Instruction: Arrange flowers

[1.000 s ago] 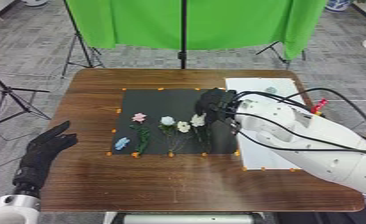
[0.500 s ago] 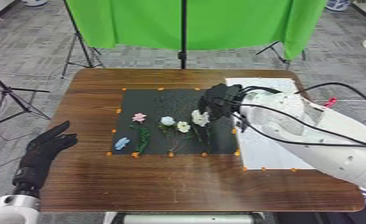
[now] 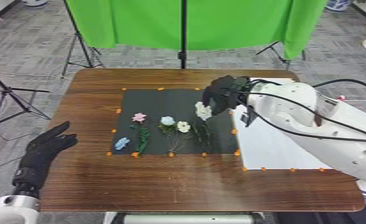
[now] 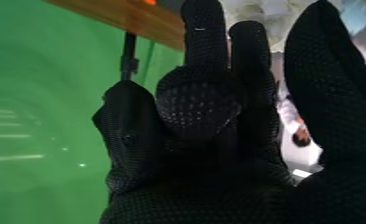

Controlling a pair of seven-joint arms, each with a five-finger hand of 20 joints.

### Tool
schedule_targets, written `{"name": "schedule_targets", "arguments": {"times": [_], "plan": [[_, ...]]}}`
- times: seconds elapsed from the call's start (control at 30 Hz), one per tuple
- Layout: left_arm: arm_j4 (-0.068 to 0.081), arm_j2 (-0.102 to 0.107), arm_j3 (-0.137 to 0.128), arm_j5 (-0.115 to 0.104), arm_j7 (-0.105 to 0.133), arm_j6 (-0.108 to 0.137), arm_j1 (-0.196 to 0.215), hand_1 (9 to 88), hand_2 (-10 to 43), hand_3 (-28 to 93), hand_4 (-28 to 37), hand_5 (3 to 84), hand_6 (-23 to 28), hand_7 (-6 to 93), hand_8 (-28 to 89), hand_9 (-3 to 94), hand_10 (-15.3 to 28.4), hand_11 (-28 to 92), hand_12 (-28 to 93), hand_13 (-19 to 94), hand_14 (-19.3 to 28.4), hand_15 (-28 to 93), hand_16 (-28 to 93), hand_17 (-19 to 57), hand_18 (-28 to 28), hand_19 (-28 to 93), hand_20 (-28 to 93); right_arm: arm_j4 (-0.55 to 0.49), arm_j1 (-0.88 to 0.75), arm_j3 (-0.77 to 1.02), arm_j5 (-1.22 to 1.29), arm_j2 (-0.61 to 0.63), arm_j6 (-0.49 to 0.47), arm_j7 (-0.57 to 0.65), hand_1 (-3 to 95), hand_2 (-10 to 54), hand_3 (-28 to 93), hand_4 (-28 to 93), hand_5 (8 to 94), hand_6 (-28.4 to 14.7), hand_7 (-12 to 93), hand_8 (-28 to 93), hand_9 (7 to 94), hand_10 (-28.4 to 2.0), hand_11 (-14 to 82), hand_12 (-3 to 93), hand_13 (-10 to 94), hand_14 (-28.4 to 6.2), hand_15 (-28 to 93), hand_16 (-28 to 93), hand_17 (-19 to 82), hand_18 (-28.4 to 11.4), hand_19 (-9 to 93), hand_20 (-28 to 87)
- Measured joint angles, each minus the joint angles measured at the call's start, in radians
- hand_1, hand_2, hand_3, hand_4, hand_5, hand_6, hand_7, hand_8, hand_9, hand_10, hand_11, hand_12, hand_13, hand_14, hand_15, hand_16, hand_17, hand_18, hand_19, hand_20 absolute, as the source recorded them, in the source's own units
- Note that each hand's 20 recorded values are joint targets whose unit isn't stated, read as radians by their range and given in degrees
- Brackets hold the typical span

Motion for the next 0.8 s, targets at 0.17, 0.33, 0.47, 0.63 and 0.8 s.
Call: {"name": "schedule_targets", "arguments": {"times": [0.17,0.33,0.47,0.63,0.8], "plan": [[0.0,0.001,0.001,0.0,0.0,0.0,0.0,31.0,8.1,69,-12.5,37.9,6.1,8.7,-6,44.0,14.5,20,10,37,18.6,18,-2,6.0,12.6,15,14,0.002,0.007,-0.059,-0.089,-0.001,0.01,-0.007,37.0,-9.5,73,-23,57.0,7.1,22,-14,71.8,-9.9,17.3,21.7,85,-1.9,64,35,56,-15.4,93,60],[0.0,0.001,0.001,0.0,0.0,-0.001,-0.001,31.1,8.1,69,-12.5,38.1,6.1,8.7,-6,44.0,14.6,20,10,37,18.6,18,-2,6.1,12.6,15,14,0.013,0.007,-0.095,-0.091,-0.009,0.009,-0.014,36.6,-9.5,73,-23,57.0,7.2,22,-14,71.8,-10.0,17.3,21.7,85,-2.0,64,34,56,-15.4,93,59],[0.0,0.001,0.001,0.0,0.0,-0.001,-0.001,31.1,8.1,69,-12.6,38.2,6.2,8.7,-6,44.0,14.6,20,10,37,18.6,18,-2,6.1,12.6,15,14,0.013,0.002,-0.082,-0.071,-0.015,0.01,-0.014,36.3,-9.5,73,-23,57.1,7.2,22,-14,71.7,-10.0,17.3,21.7,85,-2.0,64,34,56,-15.4,93,60],[0.0,0.001,0.0,0.0,-0.001,-0.002,-0.001,31.1,8.1,69,-12.7,38.3,6.2,8.7,-6,44.0,14.6,20,10,37,18.7,18,-2,6.1,12.6,15,14,0.013,-0.016,-0.043,-0.037,-0.015,0.015,-0.011,36.4,-9.5,73,-23,57.4,7.1,22,-14,71.8,-10.2,17.4,21.7,86,-2.0,64,34,56,-15.4,93,59],[0.0,0.001,0.0,0.0,-0.001,-0.003,-0.001,31.0,8.1,69,-12.7,38.4,6.2,8.7,-6,44.0,14.6,20,10,37,18.7,18,-2,6.1,12.6,15,14,0.012,-0.018,-0.019,-0.029,-0.008,0.028,-0.009,36.3,-9.5,73,-23,58.3,7.2,22,-14,71.8,-10.2,17.4,21.7,85,-2.1,64,34,56,-15.4,93,59]]}}
